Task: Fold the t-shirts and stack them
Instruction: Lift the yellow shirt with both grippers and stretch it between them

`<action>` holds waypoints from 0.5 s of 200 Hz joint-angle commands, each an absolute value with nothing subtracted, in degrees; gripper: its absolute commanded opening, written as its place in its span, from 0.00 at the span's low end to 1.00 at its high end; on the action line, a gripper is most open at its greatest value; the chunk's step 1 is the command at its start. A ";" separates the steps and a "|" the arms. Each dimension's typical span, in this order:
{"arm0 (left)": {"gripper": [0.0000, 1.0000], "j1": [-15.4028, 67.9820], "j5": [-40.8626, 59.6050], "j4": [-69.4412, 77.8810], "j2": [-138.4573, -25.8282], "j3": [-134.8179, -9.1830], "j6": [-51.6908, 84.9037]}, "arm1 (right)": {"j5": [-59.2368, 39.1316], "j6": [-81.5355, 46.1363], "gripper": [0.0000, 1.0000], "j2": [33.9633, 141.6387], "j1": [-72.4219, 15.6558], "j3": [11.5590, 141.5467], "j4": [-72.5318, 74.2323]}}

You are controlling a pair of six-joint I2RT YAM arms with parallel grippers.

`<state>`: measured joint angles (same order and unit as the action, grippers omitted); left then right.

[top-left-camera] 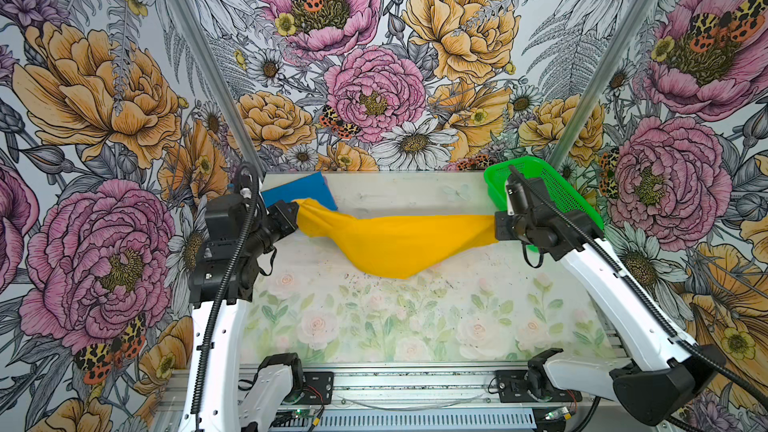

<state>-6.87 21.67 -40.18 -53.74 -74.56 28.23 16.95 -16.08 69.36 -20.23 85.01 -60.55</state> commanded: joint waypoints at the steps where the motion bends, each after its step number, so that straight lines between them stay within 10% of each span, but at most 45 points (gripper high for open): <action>1: 0.00 -9.06 26.25 -37.09 -56.16 -84.05 27.74 | 17.78 -7.80 0.00 67.47 -19.69 93.72 -64.23; 100: 0.00 -25.58 36.29 -37.35 -56.34 -114.44 33.00 | -2.71 -4.00 0.00 56.99 -19.69 113.33 -64.50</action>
